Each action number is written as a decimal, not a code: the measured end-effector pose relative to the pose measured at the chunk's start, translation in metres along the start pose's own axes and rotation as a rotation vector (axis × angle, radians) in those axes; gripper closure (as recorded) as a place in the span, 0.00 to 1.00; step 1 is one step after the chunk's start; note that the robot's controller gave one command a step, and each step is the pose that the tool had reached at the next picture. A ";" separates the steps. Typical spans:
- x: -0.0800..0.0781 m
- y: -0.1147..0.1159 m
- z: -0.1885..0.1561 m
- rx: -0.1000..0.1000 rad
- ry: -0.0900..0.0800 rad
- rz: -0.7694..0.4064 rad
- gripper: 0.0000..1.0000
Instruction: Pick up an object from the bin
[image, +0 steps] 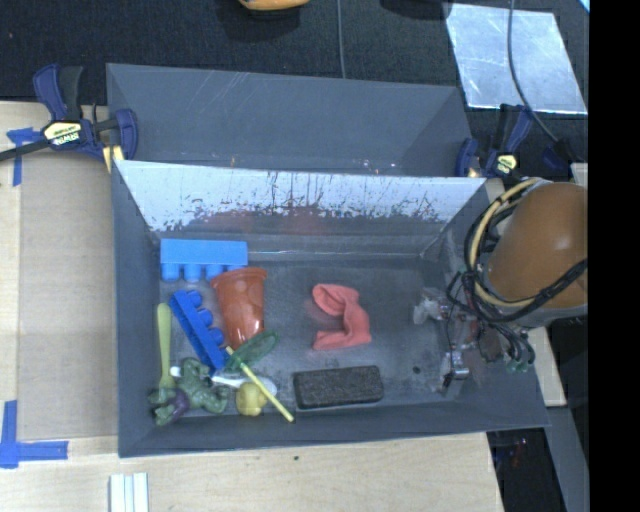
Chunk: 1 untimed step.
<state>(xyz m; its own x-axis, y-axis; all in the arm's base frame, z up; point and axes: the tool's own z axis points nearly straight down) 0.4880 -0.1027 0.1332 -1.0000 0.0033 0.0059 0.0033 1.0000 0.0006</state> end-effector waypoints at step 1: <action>-0.002 0.000 -0.004 0.001 -0.008 -0.003 0.00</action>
Offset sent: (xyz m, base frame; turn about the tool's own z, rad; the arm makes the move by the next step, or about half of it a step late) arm 0.0159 0.0497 0.0441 -0.0986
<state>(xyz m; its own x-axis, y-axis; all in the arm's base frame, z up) 0.4901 -0.1023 0.1374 -1.0000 0.0003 -0.0024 0.0003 1.0000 -0.0006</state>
